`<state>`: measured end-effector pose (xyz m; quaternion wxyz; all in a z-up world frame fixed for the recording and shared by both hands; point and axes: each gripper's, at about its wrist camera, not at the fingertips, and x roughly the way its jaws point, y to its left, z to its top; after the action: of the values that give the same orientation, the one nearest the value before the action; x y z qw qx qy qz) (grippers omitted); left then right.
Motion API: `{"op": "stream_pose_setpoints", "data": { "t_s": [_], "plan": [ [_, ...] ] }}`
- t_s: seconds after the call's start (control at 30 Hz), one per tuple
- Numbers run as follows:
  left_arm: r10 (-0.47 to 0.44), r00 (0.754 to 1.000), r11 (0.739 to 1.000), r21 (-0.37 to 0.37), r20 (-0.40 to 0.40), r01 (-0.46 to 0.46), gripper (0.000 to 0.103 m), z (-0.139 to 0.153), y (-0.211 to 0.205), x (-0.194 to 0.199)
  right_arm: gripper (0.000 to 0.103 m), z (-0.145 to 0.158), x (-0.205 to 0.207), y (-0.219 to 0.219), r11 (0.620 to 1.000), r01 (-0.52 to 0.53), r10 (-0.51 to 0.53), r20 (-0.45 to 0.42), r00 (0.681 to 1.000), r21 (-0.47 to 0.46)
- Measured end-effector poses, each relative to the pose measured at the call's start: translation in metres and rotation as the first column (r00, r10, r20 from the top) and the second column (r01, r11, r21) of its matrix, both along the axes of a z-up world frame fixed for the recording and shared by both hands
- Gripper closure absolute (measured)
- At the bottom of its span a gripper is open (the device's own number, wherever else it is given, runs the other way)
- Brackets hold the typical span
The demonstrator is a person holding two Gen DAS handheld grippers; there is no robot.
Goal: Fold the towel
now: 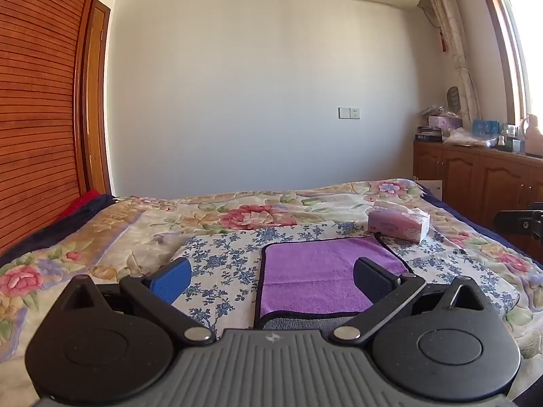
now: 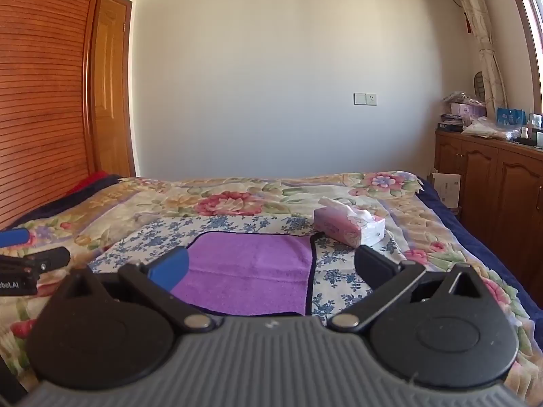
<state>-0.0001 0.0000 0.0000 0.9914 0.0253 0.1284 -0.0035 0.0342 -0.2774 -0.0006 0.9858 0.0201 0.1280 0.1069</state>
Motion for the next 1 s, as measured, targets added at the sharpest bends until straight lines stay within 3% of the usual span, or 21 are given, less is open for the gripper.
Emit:
{"op": "stream_pose_setpoints", "data": {
  "t_s": [1.0],
  "plan": [
    [0.000,1.000,1.000,0.004,0.010,0.000,0.000,0.0001,0.0002,-0.0007,0.000,0.0014,-0.0024,-0.0068,1.000,0.007,-0.008,0.031,0.999,0.006]
  ]
}}
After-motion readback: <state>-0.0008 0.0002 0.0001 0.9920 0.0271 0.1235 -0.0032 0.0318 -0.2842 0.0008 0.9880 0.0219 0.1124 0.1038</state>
